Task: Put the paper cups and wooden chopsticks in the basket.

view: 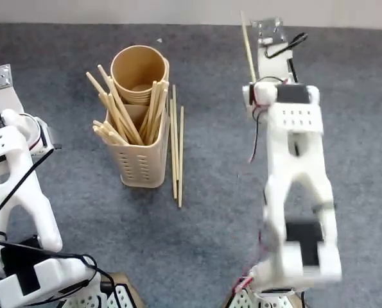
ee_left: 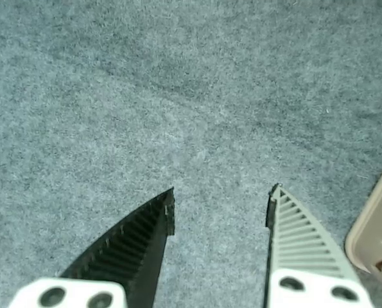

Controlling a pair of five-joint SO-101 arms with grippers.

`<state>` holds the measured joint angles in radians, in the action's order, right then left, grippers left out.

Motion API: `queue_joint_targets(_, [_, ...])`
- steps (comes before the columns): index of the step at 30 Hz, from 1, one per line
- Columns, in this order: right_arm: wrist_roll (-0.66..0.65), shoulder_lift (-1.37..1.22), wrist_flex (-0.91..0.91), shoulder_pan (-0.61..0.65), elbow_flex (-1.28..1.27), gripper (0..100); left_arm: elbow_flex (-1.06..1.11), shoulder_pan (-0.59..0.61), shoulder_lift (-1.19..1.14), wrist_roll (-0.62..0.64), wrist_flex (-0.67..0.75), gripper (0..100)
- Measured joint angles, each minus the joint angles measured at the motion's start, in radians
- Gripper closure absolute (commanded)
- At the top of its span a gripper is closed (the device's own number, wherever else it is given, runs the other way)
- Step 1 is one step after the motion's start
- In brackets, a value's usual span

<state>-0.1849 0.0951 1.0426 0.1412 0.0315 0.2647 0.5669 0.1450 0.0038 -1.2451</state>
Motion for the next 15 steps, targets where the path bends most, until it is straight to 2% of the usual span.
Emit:
queue_joint_targets(4, [0.028,0.353,-0.049,0.118,-0.226,99.3,0.000,0.000,0.000,0.000,0.000,75])
queue_joint_targets(9, [0.084,0.756,-0.351,0.293,-0.545,99.3,0.000,0.000,0.000,0.000,0.000,75])
queue_joint_targets(15, [0.092,0.852,-0.690,0.483,-0.735,99.3,0.021,0.000,0.000,0.000,0.000,75])
